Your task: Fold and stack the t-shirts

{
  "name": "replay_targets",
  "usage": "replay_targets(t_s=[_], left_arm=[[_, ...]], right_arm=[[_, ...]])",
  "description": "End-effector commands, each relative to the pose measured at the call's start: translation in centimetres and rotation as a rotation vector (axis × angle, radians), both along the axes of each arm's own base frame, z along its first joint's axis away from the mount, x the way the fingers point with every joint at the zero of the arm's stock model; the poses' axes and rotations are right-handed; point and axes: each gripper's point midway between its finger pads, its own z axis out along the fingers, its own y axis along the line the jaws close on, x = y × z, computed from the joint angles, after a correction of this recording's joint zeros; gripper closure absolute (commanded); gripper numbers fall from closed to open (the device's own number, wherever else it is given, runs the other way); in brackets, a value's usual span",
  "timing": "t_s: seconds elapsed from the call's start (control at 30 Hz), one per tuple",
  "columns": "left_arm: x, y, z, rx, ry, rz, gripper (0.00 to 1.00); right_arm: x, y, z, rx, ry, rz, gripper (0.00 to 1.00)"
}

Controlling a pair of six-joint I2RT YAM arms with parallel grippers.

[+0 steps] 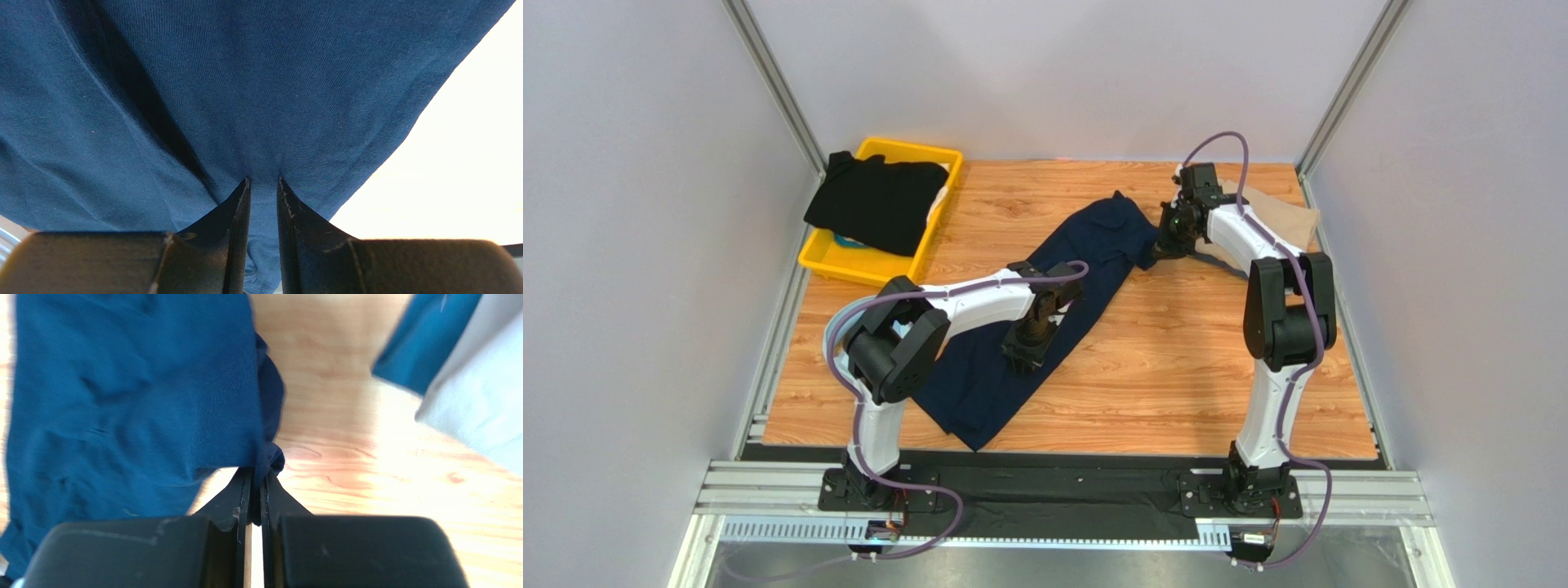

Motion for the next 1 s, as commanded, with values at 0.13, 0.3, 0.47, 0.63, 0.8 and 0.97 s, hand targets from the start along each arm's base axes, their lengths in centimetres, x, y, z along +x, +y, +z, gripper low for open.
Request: replay_targets(t_s=[0.13,0.3,0.47,0.63,0.8,0.97], left_arm=[[-3.6,0.2,-3.4,-0.027,0.147,0.026,0.71],[-4.8,0.7,-3.6,-0.034,0.176,0.038,0.71],[-5.5,1.6,-3.6,-0.024,0.183,0.027,0.71],[-5.7,1.7,-3.4,-0.032,0.182,0.025,0.71],[-5.8,1.8,-3.0,-0.038,0.175,0.023,0.72],[-5.7,2.1,-2.6,-0.034,0.157,0.031,0.72]], right_arm=[[4.1,0.4,5.3,-0.024,-0.130,0.013,1.00],[6.4,0.5,6.3,-0.029,-0.151,0.004,1.00],[8.3,0.3,6.6,-0.055,-0.160,0.000,1.00],[9.6,0.2,6.3,-0.068,-0.142,-0.017,0.74],[10.7,0.2,7.4,-0.067,-0.178,-0.039,0.61],[11.0,-0.9,8.5,-0.116,-0.209,-0.073,0.56]])
